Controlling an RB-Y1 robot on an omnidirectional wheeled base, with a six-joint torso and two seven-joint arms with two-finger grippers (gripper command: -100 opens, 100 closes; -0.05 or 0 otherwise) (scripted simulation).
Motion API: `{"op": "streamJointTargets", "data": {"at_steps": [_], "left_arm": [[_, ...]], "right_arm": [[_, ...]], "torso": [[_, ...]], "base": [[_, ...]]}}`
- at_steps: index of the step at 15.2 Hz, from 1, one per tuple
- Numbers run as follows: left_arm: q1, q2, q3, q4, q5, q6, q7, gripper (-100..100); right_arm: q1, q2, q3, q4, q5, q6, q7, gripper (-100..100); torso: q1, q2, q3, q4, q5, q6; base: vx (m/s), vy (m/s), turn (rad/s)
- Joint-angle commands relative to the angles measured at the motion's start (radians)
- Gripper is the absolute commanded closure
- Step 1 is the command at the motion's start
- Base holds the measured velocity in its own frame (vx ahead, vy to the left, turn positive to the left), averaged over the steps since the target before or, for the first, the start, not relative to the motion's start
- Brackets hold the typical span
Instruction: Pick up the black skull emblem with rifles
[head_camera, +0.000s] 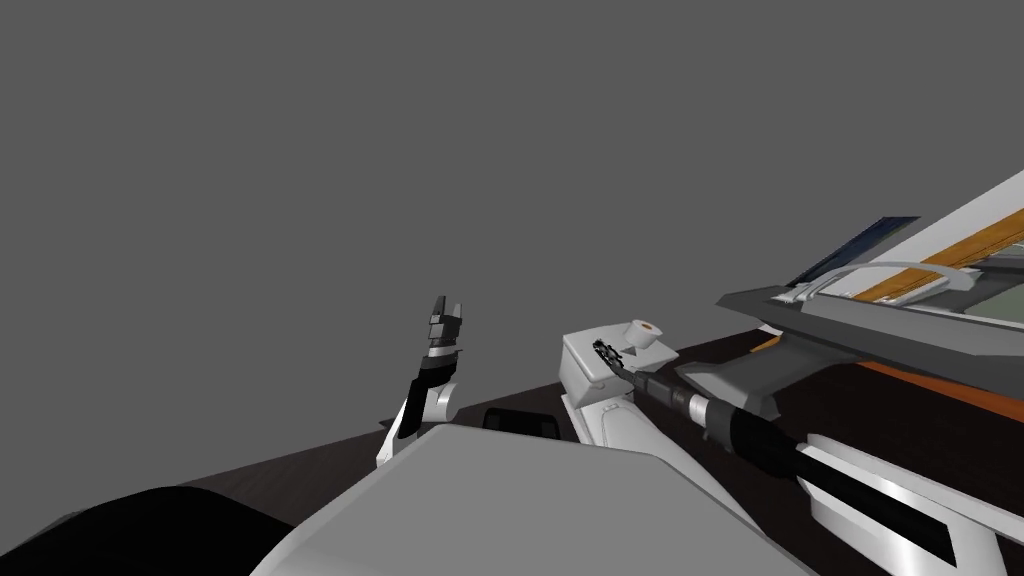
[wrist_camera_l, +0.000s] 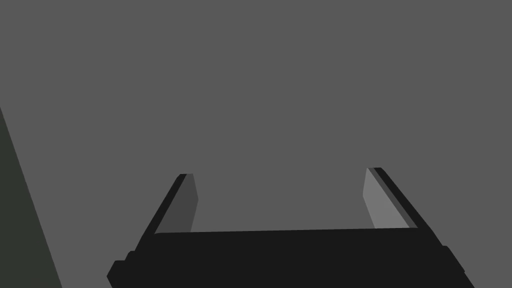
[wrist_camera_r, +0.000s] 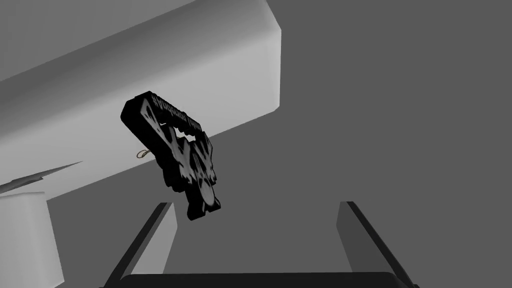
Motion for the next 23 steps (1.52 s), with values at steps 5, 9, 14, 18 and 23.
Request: {"op": "streamJointTargets", "data": {"at_steps": [5, 9, 14, 18, 23], "left_arm": [[0.0, 0.0, 0.0, 0.0, 0.0, 0.0, 0.0, 0], [0.0, 0.0, 0.0, 0.0, 0.0, 0.0, 0.0, 0], [0.0, 0.0, 0.0, 0.0, 0.0, 0.0, 0.0, 0], [0.0, 0.0, 0.0, 0.0, 0.0, 0.0, 0.0, 0], [0.0, 0.0, 0.0, 0.0, 0.0, 0.0, 0.0, 0]], "right_arm": [[0.032, -0.133, -0.002, 0.032, -0.026, 0.043, 0.017, -100], [0.052, -0.21, -0.003, 0.052, -0.043, 0.068, 0.027, -100], [0.077, -0.305, -0.005, 0.076, -0.063, 0.099, 0.041, -100], [0.094, -0.372, -0.006, 0.094, -0.077, 0.121, 0.05, -100], [0.11, -0.367, -0.003, 0.11, -0.07, 0.126, 0.063, -100]], "torso": [[0.001, 0.0, 0.0, 0.0, 0.0, 0.0], [0.001, 0.0, 0.0, 0.0, 0.0, 0.0], [0.001, -0.001, 0.0, 0.0, 0.0, 0.0], [0.001, -0.001, 0.0, 0.0, 0.0, 0.0], [0.0, 0.0, 0.0, 0.0, 0.0, 0.0]], "base": [[0.02, 0.02, 0.062], [0.019, 0.019, 0.053], [0.023, 0.021, 0.051], [0.024, 0.021, 0.058], [0.02, 0.017, 0.05]]}}
